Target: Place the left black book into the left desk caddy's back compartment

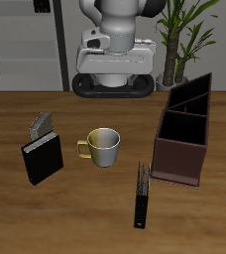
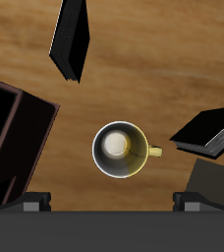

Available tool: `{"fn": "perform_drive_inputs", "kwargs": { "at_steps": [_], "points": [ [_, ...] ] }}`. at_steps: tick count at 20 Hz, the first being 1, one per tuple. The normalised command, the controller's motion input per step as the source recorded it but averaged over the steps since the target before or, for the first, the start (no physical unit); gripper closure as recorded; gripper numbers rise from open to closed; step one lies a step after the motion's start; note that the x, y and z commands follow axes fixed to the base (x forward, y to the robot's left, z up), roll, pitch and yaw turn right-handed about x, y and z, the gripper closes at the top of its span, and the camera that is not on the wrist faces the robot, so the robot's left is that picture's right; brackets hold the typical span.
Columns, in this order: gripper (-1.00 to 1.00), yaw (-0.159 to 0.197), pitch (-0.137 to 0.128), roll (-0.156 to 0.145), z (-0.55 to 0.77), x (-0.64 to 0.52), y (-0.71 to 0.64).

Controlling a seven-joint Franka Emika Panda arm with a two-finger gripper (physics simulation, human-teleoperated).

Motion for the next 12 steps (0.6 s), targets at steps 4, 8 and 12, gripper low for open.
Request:
{"fn": "perform_drive_inputs", "kwargs": {
  "at_steps": [4, 8, 12],
  "points": [
    [-1.00, -0.002, -0.012, -0.013, 0.09, 0.40, -0.03],
    [-1.00, -0.040, -0.023, -0.047, 0.21, 0.52, -0.12],
    [-1.00, -0.027, -0.029, -0.024, 0.05, 0.52, -0.08]
  ]
}}
